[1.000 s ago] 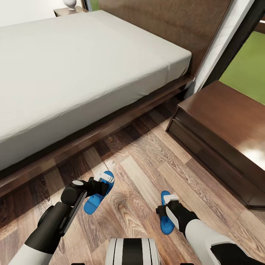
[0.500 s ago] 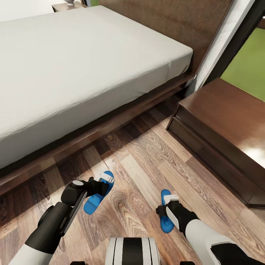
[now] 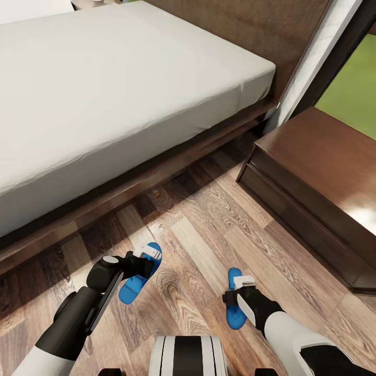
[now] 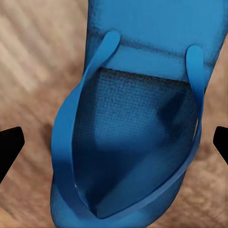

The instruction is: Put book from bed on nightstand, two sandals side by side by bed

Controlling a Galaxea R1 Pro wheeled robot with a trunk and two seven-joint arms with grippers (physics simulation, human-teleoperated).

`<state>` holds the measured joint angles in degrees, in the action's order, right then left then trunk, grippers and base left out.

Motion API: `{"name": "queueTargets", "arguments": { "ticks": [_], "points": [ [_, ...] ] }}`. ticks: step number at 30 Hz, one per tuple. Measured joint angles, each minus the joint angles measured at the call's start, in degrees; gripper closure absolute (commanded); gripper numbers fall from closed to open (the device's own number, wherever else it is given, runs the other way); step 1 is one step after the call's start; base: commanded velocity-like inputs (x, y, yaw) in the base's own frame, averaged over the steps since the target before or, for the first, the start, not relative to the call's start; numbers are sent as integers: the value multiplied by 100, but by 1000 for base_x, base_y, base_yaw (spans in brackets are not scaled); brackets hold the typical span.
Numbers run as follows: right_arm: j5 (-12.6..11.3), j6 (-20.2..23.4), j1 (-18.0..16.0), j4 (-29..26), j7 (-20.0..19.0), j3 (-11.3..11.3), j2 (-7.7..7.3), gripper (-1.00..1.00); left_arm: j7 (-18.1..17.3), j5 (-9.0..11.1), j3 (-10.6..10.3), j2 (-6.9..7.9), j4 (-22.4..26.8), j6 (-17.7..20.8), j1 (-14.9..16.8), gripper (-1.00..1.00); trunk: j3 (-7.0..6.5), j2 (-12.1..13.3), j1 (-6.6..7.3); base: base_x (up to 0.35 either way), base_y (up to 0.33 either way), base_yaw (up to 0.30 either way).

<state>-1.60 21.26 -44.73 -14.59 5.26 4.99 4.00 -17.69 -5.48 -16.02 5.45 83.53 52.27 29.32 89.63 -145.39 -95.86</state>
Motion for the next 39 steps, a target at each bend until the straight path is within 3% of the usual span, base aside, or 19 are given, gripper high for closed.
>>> {"name": "queueTargets", "arguments": {
  "ticks": [13,14,29,39],
  "points": [
    [-2,13,1,11,0,-1,-2,-100,0,-1,0,0,-1,-9,0,100,67,-4,-8,0,0,0],
    [-2,16,1,11,0,-1,0,100,0,0,0,-1,1,-9,0,100,67,-4,-8,0,0,0],
    [26,26,-1,14,2,4,6,100,0,0,0,4,-1,-10,0,100,66,-4,-7,0,0,0],
    [9,-9,1,19,-1,9,7,100,-3,-1,-1,-2,-16,-17,3,100,-155,9,18,0,0,0]
  ]
}}
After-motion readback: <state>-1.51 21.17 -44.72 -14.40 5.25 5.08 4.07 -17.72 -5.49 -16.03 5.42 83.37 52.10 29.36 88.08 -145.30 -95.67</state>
